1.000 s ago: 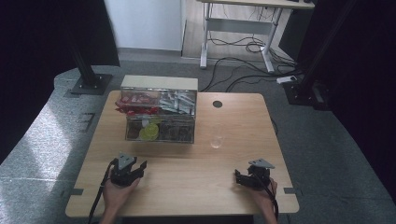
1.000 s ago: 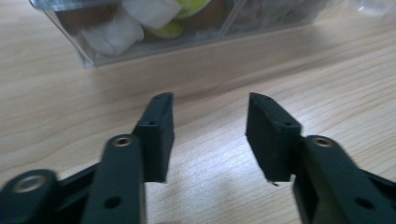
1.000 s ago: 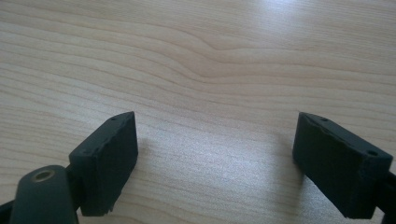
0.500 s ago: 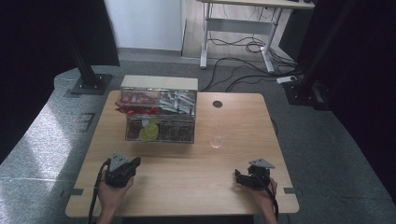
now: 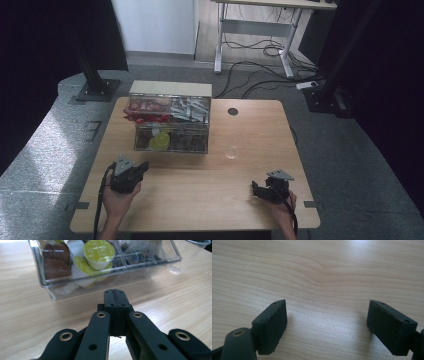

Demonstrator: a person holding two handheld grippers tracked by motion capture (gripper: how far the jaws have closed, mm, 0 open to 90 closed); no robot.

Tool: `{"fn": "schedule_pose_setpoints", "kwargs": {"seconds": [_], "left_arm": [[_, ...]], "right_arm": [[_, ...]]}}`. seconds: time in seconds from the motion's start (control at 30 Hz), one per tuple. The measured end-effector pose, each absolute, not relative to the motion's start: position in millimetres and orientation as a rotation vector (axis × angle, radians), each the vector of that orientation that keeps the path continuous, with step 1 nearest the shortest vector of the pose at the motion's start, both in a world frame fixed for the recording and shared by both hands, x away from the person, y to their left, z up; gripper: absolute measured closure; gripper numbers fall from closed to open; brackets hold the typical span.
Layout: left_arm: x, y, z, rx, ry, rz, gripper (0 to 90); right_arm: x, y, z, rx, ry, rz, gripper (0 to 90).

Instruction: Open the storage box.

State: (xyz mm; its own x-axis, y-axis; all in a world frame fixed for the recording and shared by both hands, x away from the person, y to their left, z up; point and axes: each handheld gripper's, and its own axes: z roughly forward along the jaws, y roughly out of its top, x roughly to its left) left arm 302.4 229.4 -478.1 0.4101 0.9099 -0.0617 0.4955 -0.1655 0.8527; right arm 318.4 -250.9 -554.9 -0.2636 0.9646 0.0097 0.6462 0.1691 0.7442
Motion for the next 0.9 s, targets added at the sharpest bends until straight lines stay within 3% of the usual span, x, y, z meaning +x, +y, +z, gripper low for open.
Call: {"fn": "schedule_pose_setpoints", "kwargs": {"seconds": [0.9], "left_arm": [[332,232,-486,1.812,1.265,0.541,90.0]], "right_arm": [[320,-252,-555,1.523,1.969,0.893,18.7]]}}
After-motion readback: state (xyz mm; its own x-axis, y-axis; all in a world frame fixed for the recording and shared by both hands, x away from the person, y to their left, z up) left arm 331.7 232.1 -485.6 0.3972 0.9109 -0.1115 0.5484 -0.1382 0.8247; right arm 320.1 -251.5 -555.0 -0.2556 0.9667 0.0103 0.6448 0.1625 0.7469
